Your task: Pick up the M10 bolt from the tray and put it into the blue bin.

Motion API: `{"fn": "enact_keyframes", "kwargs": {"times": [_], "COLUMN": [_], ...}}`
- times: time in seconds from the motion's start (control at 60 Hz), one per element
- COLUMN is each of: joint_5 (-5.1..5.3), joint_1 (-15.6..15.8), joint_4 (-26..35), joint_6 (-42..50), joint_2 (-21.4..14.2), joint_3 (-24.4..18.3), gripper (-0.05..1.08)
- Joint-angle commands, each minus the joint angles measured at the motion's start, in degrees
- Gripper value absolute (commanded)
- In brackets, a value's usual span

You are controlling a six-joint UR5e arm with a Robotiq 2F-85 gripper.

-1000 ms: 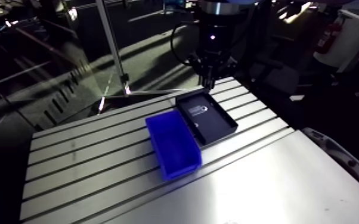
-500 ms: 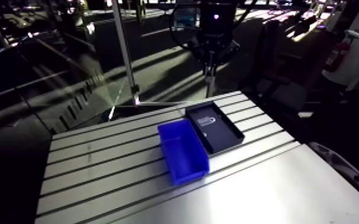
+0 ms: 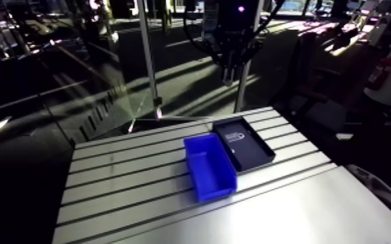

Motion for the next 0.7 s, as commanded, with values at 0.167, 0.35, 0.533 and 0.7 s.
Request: {"fn": "enact_keyframes", "kwargs": {"times": [0.167, 0.35, 0.533, 0.7], "joint_5": [1.53, 1.71, 2.92, 3.18], "joint_1": [0.58, 0.77, 0.77, 1.08], "joint_4": [1.09, 2.22, 2.43, 2.26], "joint_6": [-20.67, -32.60, -44.42, -55.98], "joint_2": [-1.08, -1.25, -1.78, -1.96], "joint_3": [-0.57, -0.05, 1.42, 3.53], "gripper": [1.04, 1.04, 1.04, 1.05]}}
